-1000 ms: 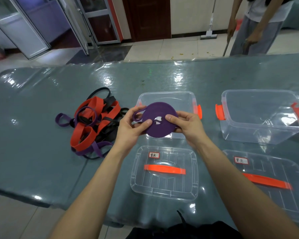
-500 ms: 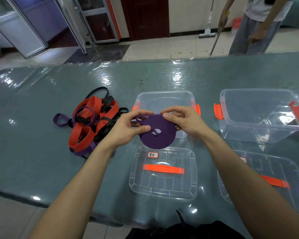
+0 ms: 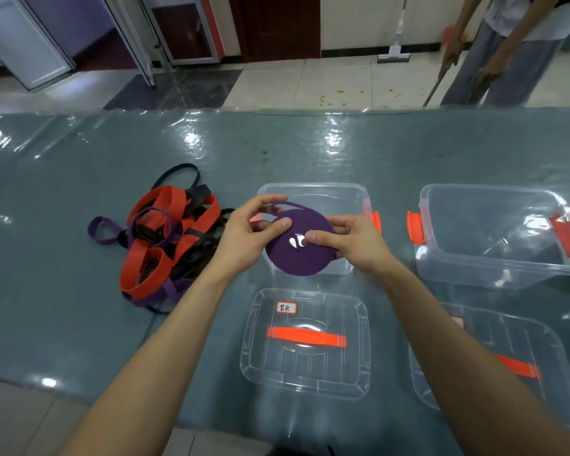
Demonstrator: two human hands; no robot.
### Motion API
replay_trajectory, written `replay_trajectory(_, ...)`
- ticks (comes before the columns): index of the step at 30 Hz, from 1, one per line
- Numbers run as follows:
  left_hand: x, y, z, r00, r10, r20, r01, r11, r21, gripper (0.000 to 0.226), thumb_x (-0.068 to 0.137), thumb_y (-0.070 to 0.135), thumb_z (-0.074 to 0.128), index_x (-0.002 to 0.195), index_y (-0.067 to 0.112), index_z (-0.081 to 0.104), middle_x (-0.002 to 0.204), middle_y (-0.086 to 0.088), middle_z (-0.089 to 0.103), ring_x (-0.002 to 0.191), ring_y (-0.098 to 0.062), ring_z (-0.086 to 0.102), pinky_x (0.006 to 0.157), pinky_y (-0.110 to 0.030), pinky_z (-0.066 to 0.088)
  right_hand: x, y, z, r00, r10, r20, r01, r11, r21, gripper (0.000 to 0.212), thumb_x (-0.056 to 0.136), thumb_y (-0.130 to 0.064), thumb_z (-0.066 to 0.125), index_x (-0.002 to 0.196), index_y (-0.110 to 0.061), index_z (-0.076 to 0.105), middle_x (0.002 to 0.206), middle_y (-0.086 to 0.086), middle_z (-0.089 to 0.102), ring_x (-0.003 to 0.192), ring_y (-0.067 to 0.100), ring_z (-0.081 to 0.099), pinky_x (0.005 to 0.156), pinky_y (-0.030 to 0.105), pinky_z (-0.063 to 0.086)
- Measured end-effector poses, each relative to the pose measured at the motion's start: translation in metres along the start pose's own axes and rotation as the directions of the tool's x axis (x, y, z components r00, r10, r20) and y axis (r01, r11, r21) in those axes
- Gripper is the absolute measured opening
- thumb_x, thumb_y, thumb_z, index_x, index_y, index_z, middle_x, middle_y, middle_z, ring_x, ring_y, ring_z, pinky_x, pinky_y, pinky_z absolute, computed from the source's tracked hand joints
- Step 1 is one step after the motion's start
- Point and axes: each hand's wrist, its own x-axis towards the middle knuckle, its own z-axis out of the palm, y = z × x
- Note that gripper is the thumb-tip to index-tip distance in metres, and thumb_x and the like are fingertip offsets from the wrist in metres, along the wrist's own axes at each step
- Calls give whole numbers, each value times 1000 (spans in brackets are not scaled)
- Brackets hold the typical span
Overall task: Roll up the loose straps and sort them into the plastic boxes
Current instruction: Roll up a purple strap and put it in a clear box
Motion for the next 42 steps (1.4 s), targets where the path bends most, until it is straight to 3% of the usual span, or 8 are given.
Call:
replay_trajectory(9,43,-26,-12,969,-188,160,187,982,20,55,98,14,82,145,35,63,119,-5,78,95,-27,81,79,-46,69,42,19,-4,982,156,-106,-154,988,30,44,77,-30,94,114,-13,78,101,8,84,94,31,82,67,34,66)
replay_trajectory(13,82,-46,-6,944,-291,153,285,957,58,52,97,12,82,143,27,63,126,-12,75,100,-32,80,76,-49,69,71,31,-6,953,168,-251,-223,952,-209,57,85,-38,90,132,-20,63,118,3,73,100,23,76,68,41,69)
replay_trajectory(16,103,-71,5,920,-361,152,354,933,67,52,97,7,81,143,23,62,125,-15,73,104,-35,78,69,-43,69,88,41,-9,953,107,-283,-248,815,-524,66,81,-54,88,134,-26,59,116,-8,67,95,20,74,68,44,68)
replay_trajectory(20,121,-105,25,869,-466,165,458,885,85,44,98,5,79,132,26,62,121,-18,68,96,-35,77,74,-54,69,108,58,-15,954,83,-287,-275,619,-735,58,89,-51,82,133,-18,67,113,3,77,96,23,73,76,35,59)
replay_trajectory(26,144,-145,58,786,-601,147,569,795,208,46,99,0,75,137,15,54,115,-25,69,108,-48,74,86,-66,64,136,80,-23,902,267,-339,-427,445,-787,44,99,-34,71,132,-8,57,121,16,71,109,35,68,88,42,57)
replay_trajectory(30,152,-167,74,749,-652,119,612,749,255,49,96,-6,74,137,11,53,112,-22,68,114,-46,72,94,-63,62,148,96,-25,898,282,-337,-417,307,-856,31,100,-25,64,124,-6,58,117,19,71,106,37,69,74,36,47)
replay_trajectory(38,157,-173,78,800,-598,42,459,656,599,62,86,23,90,141,20,62,123,-10,78,116,-32,72,94,-39,59,166,110,-24,892,310,-330,-375,99,-922,36,100,-25,64,130,-5,60,130,18,64,114,34,69,93,40,58)
replay_trajectory(42,159,-169,79,807,-591,13,470,654,593,52,81,24,93,129,17,73,113,-10,81,108,-29,76,83,-33,59,169,114,-27,876,325,-356,-414,128,-901,37,98,-27,68,127,-5,63,127,18,65,114,35,68,94,41,57)
